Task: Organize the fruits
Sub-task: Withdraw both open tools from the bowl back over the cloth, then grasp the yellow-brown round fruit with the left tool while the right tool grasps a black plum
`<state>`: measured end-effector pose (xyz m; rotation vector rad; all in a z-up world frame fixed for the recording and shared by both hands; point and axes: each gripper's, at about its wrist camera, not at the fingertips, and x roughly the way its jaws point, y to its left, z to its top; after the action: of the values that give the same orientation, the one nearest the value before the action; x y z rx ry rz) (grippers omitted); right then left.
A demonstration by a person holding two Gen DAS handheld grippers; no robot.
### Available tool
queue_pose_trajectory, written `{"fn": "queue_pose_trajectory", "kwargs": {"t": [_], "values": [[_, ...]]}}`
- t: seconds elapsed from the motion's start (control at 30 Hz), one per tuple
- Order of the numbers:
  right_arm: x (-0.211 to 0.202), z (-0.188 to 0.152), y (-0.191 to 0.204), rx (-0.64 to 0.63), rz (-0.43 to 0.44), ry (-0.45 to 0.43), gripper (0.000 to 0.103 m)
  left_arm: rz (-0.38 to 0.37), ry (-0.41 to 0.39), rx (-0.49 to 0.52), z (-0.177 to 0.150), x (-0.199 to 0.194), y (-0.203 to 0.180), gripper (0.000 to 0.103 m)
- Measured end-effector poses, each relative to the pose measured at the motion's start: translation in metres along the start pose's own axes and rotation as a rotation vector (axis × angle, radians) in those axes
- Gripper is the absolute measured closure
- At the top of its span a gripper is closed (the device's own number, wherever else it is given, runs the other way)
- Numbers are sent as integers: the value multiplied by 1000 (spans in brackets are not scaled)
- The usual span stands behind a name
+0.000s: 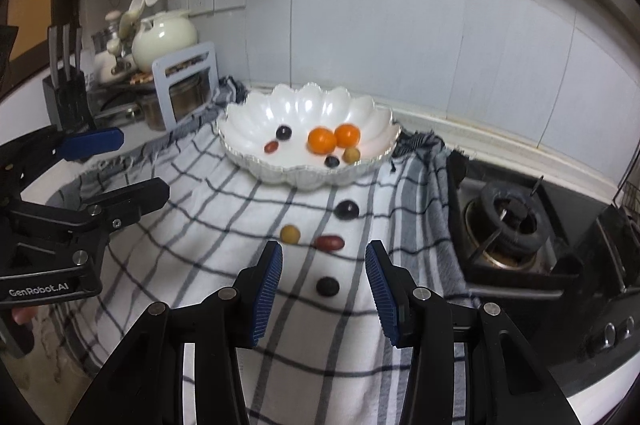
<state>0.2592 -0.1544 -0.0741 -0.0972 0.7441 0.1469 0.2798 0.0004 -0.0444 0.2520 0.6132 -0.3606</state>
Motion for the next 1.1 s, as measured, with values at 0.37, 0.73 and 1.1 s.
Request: {"fn": "queue_pose_trajectory", "kwargs": {"t": [0.37, 0.73, 1.1], "values": [[29, -22, -2, 18, 8, 63, 58, -69, 63, 50, -17, 35, -8, 33], [61, -26, -8, 48, 5, 89, 61, -114, 124, 63, -18, 80, -11, 44], [85, -31, -16, 91, 25, 133, 68, -156, 159, 104, -15, 118, -23, 55]]}}
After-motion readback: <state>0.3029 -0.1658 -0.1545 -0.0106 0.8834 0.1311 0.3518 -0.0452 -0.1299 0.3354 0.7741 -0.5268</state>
